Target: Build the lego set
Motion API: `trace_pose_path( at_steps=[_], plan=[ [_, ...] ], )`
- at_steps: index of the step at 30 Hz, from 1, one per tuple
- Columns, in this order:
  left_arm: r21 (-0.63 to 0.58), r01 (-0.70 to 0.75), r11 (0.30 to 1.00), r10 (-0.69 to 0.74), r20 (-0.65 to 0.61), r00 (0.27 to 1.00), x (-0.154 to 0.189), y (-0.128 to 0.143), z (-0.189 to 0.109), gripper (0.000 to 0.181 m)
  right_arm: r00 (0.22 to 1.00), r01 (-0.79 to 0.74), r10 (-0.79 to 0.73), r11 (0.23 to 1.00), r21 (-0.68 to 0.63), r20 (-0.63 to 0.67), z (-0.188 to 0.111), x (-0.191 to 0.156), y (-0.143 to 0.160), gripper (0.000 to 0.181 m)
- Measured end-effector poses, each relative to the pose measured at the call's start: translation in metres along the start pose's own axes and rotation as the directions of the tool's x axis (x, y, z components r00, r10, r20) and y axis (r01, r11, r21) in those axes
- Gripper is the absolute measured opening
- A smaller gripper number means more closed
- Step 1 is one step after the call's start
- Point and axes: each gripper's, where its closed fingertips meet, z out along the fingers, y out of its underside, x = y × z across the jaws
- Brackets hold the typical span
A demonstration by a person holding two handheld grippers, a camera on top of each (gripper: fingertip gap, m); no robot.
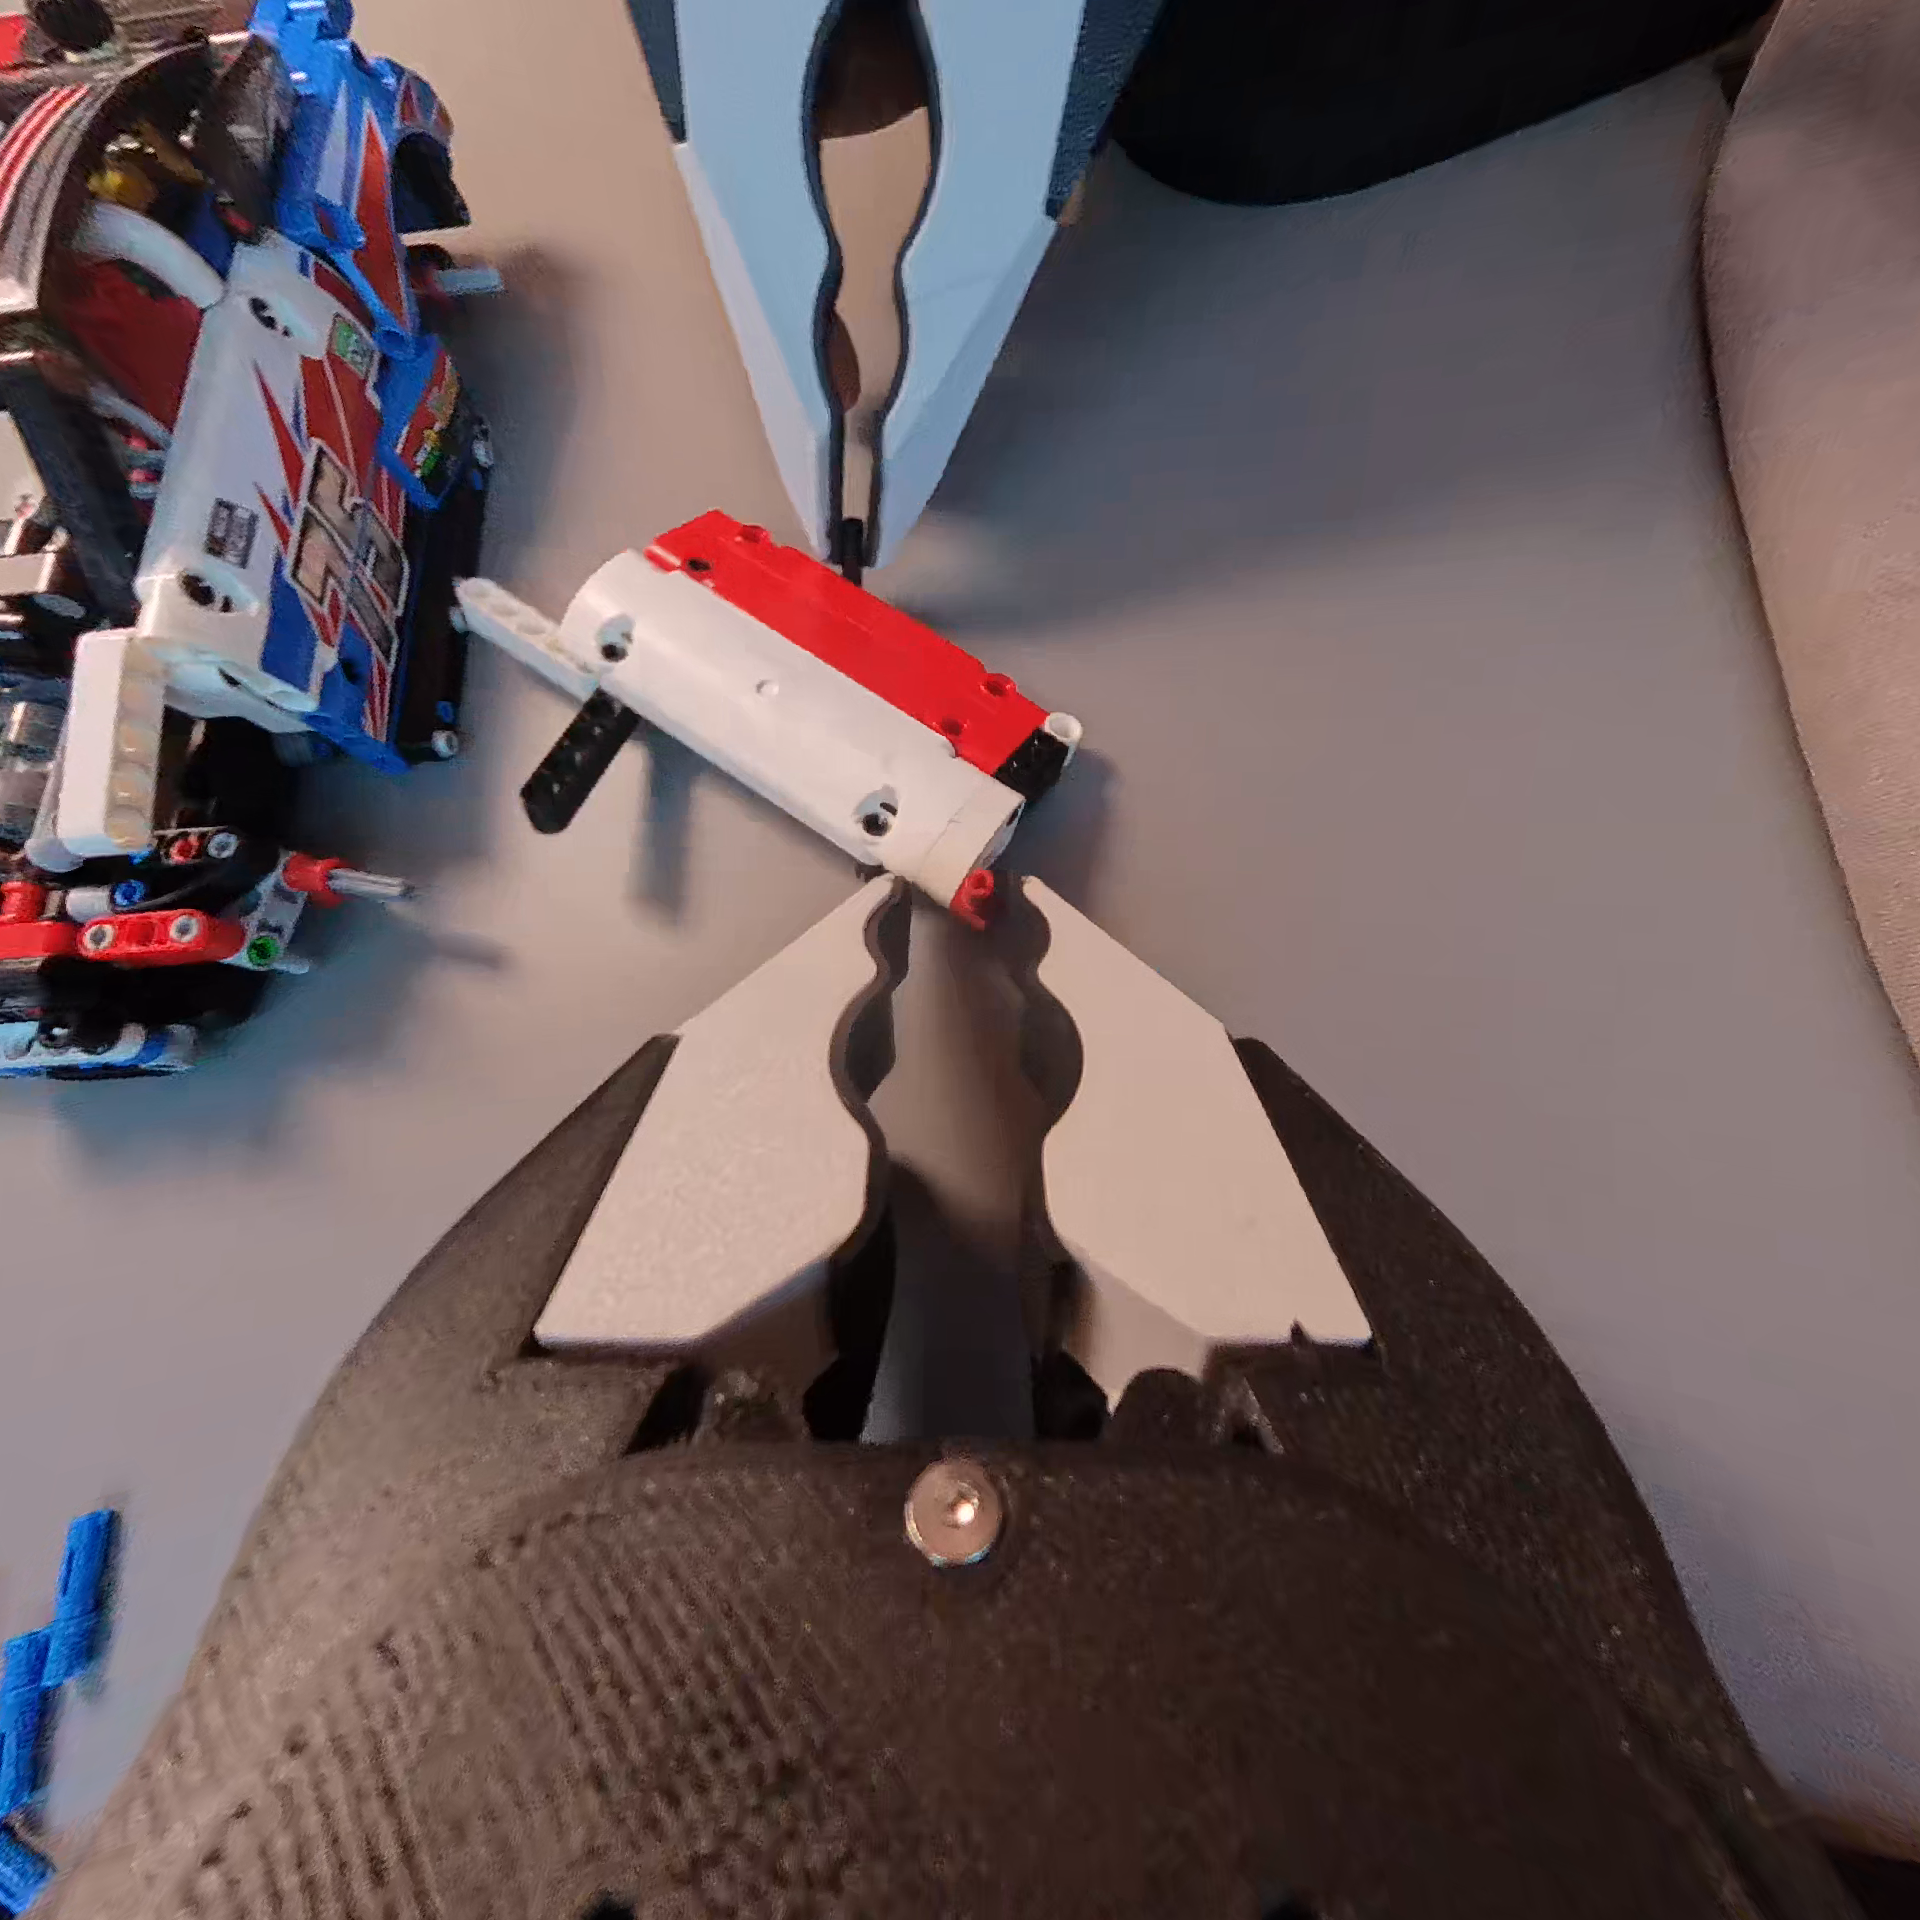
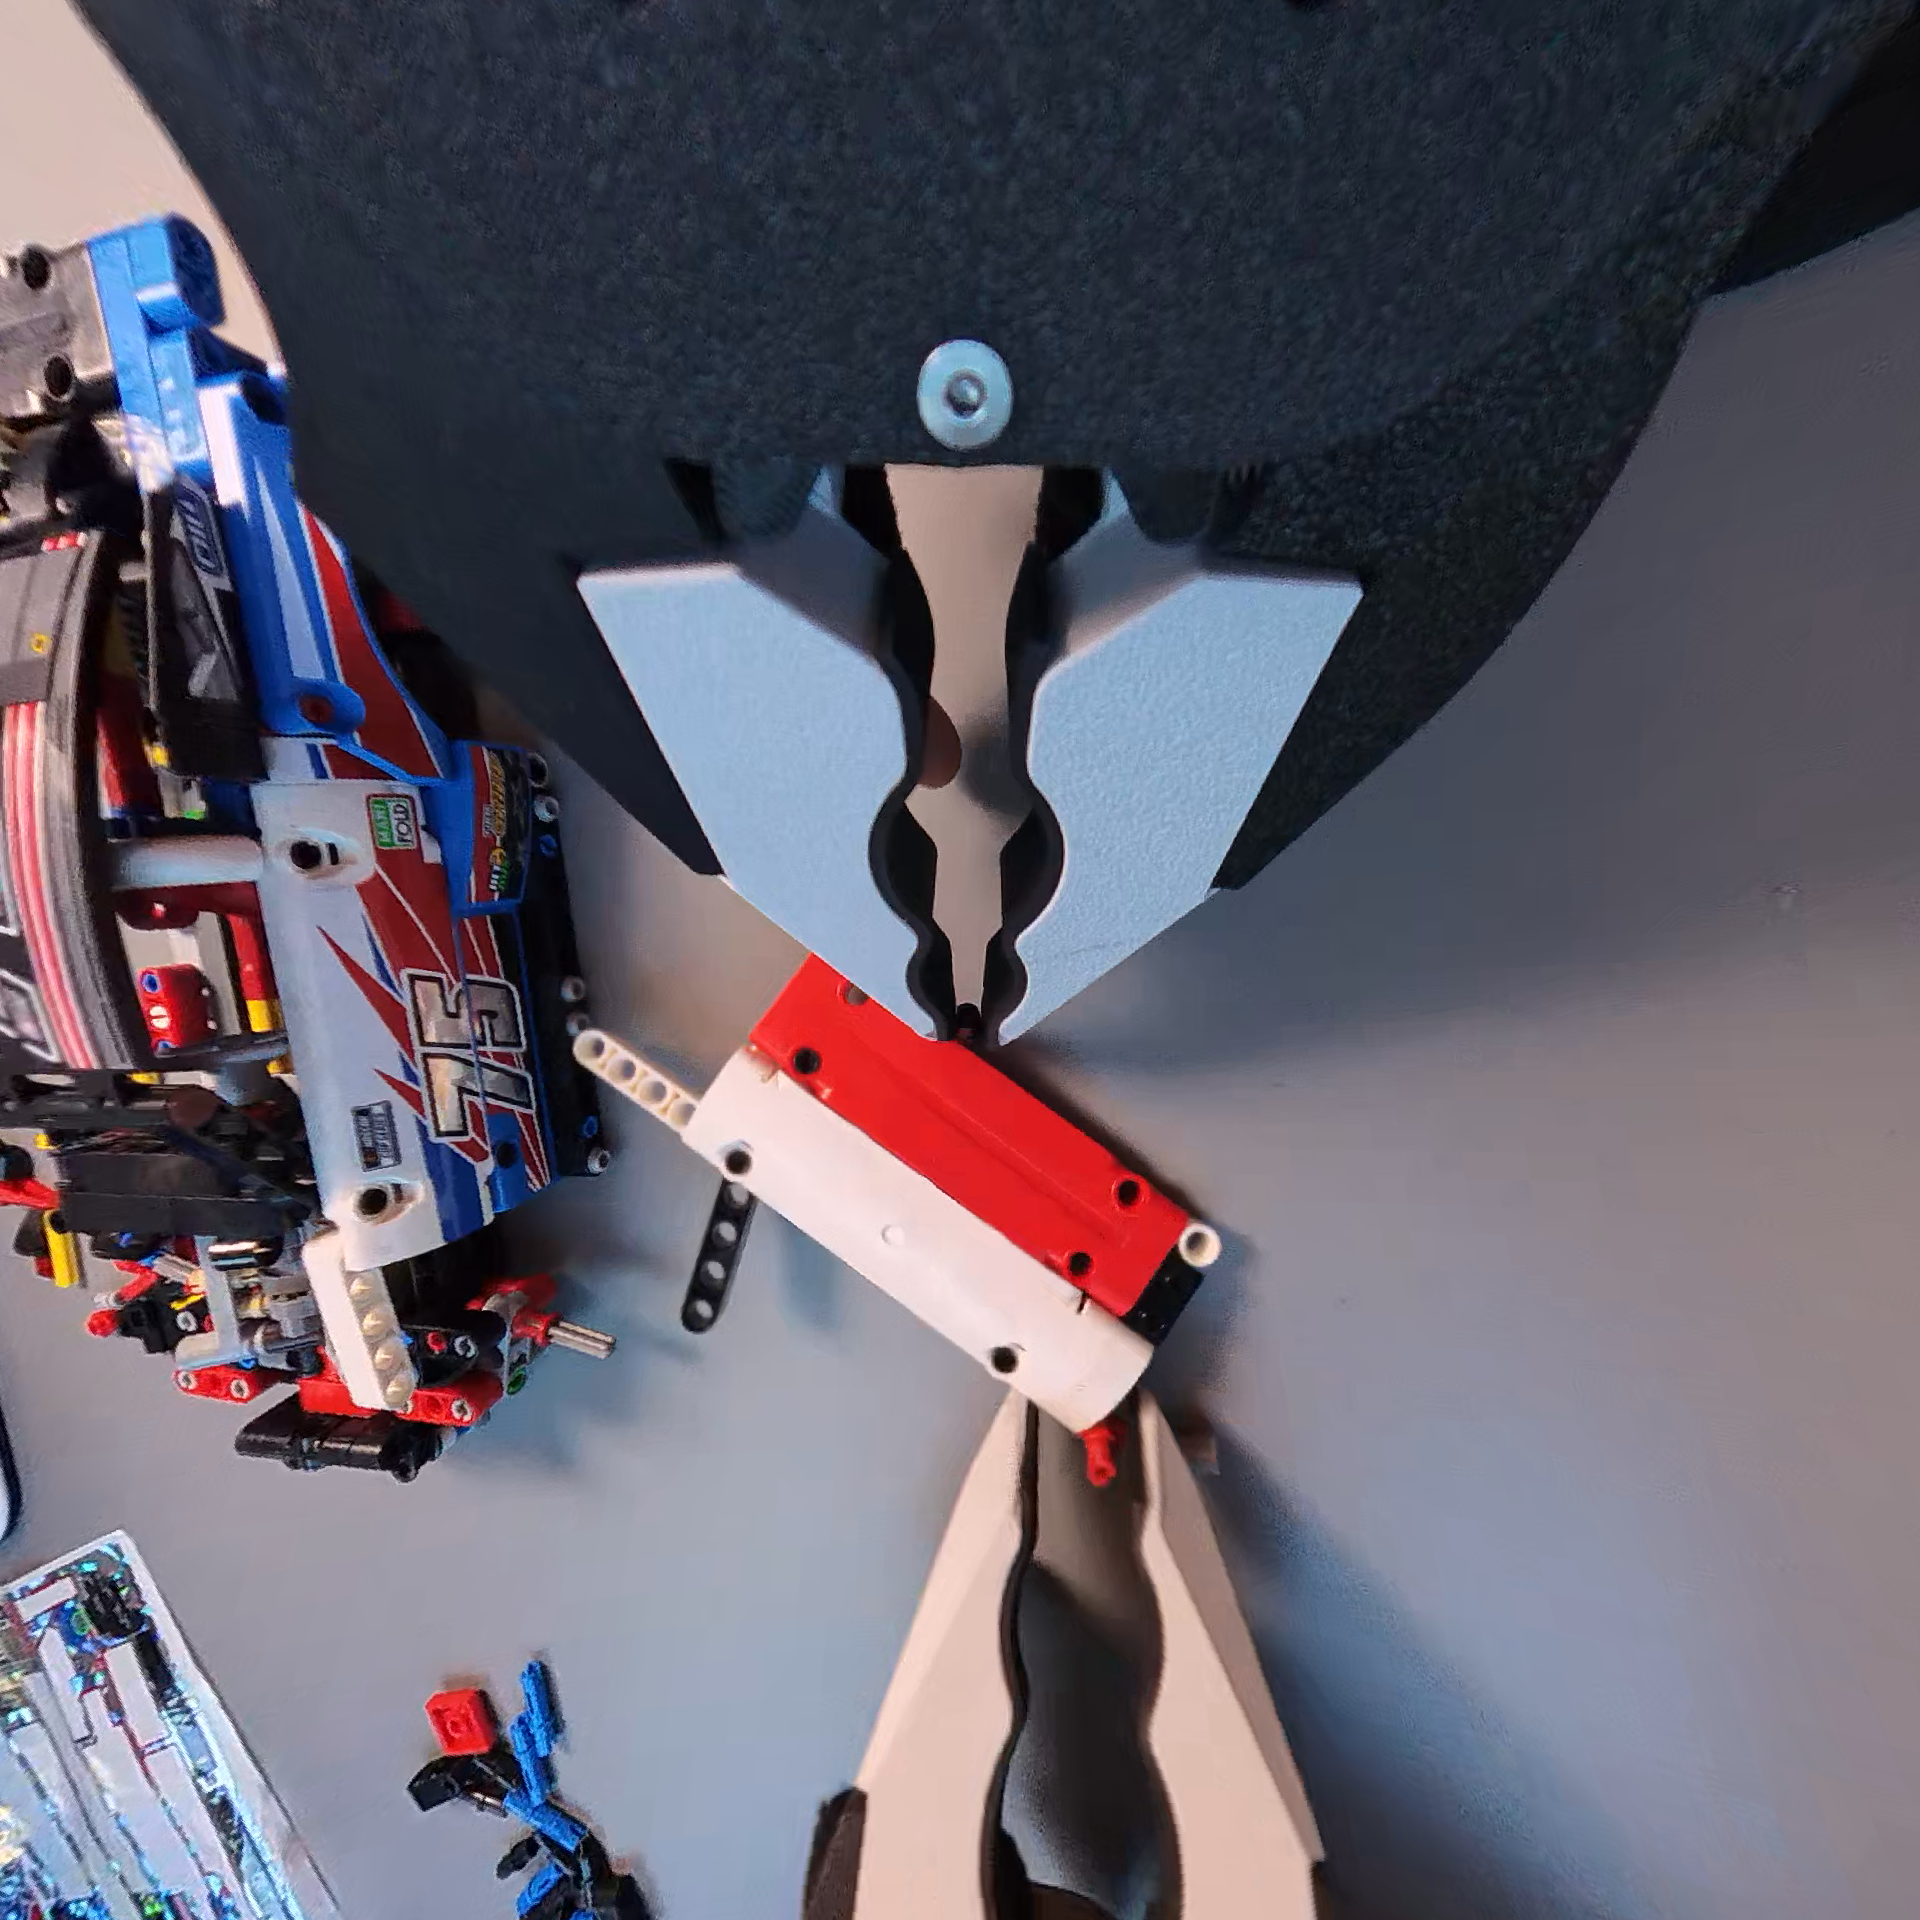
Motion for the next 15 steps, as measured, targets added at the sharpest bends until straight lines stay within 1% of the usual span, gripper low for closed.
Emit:
trace_pose_path(
  at_steps=[2, 4, 6, 8, 10, 12, 15],
  plan=[
    [-0.025, -0.012, 1.000, 0.012, 0.007, 1.000, 0.007, 0.001, 0.001, 0.015, 1.000, 0.001, -0.001, 1.000, 0.009, 0.002, 0.002, 0.000, -0.001, 0.002],
    [-0.026, -0.016, 1.000, 0.016, 0.009, 1.000, 0.011, -0.001, -0.001, 0.019, 1.000, 0.003, -0.003, 1.000, 0.002, 0.004, 0.000, 0.000, -0.001, 0.002],
    [0.018, 0.003, 1.000, -0.003, -0.006, 1.000, 0.012, -0.009, -0.008, 0.024, 1.000, -0.005, 0.004, 1.000, 0.027, 0.028, -0.008, -0.005, -0.007, 0.002],
    [0.076, 0.009, 0.997, -0.008, -0.017, 1.000, 0.012, -0.017, -0.014, 0.024, 0.997, -0.027, 0.020, 0.996, 0.090, 0.074, -0.017, -0.017, -0.021, 0.002],
    [0.094, -0.002, 0.996, 0.003, -0.012, 1.000, 0.009, -0.017, -0.015, 0.026, 0.995, -0.041, 0.030, 0.992, 0.121, 0.091, -0.020, -0.028, -0.032, 0.002],
    [0.088, -0.026, 0.996, 0.025, 0.004, 1.000, 0.007, -0.016, -0.010, 0.029, 0.996, -0.052, 0.045, 0.995, 0.088, 0.077, -0.014, -0.036, -0.034, 0.002],
    [0.083, -0.076, 0.994, 0.074, 0.025, 0.997, 0.007, -0.016, -0.003, 0.028, 0.994, -0.082, 0.080, 0.996, 0.025, 0.070, -0.001, -0.046, -0.035, 0.002]
  ],
)
